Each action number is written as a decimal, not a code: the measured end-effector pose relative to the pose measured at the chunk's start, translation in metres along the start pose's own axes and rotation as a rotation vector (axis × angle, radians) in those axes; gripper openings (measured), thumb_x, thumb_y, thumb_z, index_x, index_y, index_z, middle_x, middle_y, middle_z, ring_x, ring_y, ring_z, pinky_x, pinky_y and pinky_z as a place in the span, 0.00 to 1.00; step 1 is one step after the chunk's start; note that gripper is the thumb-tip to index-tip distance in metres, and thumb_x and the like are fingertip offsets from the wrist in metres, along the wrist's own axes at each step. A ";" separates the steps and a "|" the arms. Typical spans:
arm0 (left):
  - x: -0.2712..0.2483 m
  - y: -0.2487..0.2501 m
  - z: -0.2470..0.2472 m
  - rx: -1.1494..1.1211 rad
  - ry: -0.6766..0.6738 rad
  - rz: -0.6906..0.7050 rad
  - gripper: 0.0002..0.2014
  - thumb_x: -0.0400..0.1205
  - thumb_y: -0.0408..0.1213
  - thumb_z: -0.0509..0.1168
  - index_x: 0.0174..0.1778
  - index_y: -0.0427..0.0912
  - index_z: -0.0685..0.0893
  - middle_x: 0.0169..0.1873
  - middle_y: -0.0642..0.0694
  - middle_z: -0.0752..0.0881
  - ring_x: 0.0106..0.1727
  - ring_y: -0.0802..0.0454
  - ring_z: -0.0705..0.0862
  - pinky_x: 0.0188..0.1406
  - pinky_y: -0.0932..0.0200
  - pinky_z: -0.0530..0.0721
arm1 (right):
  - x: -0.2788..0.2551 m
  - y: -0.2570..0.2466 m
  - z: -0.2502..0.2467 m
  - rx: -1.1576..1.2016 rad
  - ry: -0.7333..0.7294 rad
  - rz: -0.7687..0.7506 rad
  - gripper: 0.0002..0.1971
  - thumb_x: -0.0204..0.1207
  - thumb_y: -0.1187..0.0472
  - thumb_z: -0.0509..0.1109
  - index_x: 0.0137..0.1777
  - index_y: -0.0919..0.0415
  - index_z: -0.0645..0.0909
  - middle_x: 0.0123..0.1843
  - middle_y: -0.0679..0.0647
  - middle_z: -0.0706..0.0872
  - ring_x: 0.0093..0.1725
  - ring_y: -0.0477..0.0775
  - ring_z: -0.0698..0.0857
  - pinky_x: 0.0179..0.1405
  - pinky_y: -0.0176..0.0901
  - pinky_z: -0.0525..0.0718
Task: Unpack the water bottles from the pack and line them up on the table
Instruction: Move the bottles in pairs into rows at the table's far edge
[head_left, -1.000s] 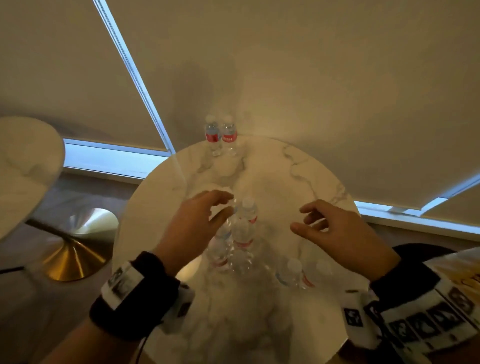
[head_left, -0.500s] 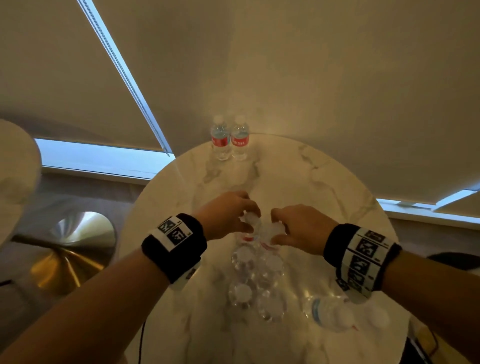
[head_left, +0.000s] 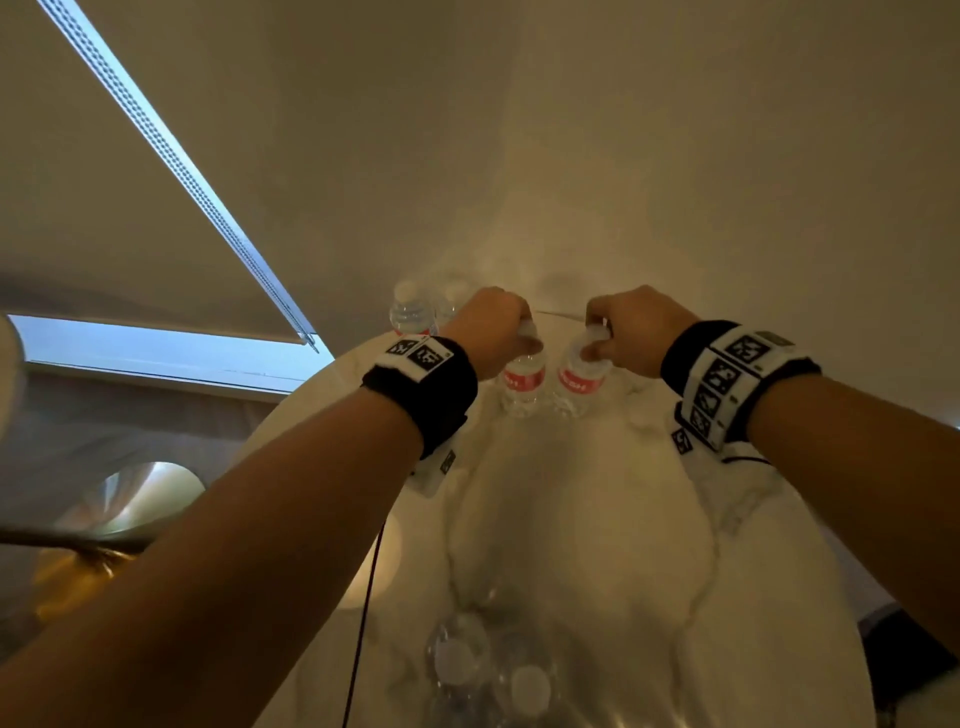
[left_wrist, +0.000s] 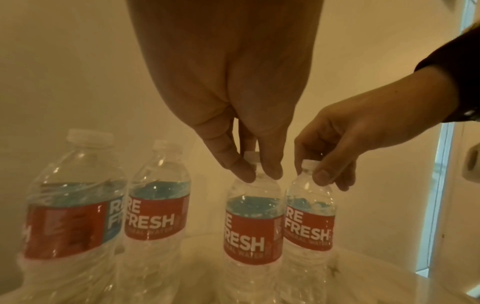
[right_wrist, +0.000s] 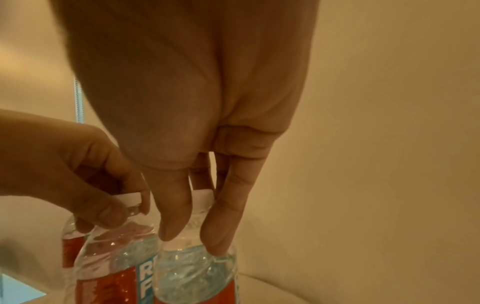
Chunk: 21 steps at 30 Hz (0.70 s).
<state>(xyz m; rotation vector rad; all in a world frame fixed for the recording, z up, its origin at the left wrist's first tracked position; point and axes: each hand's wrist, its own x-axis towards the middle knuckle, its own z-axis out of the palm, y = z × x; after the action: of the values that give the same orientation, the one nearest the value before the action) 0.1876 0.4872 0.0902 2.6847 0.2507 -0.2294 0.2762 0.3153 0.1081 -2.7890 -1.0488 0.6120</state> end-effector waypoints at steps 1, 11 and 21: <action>0.008 -0.002 -0.001 0.009 0.015 -0.008 0.18 0.80 0.47 0.73 0.54 0.34 0.90 0.50 0.35 0.89 0.55 0.37 0.85 0.45 0.52 0.75 | 0.010 -0.001 -0.001 0.005 0.009 -0.009 0.17 0.74 0.50 0.76 0.57 0.59 0.83 0.50 0.61 0.87 0.46 0.61 0.83 0.44 0.47 0.79; 0.030 -0.027 0.003 0.025 0.151 -0.103 0.18 0.85 0.47 0.68 0.62 0.35 0.85 0.61 0.35 0.84 0.61 0.38 0.84 0.52 0.55 0.78 | 0.053 -0.021 0.010 0.018 0.082 -0.080 0.16 0.75 0.50 0.75 0.58 0.58 0.81 0.54 0.61 0.86 0.51 0.63 0.85 0.44 0.47 0.78; 0.007 -0.017 -0.005 0.048 0.167 -0.164 0.25 0.82 0.51 0.70 0.65 0.33 0.83 0.56 0.37 0.82 0.60 0.37 0.84 0.55 0.51 0.79 | 0.044 -0.013 0.015 0.089 0.086 0.004 0.31 0.72 0.47 0.78 0.72 0.55 0.73 0.56 0.60 0.88 0.54 0.61 0.85 0.45 0.47 0.77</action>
<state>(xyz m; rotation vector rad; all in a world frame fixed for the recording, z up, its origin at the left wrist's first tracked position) 0.1915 0.5056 0.0867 2.7357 0.5243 -0.0606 0.2919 0.3532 0.0828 -2.7153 -0.9753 0.5202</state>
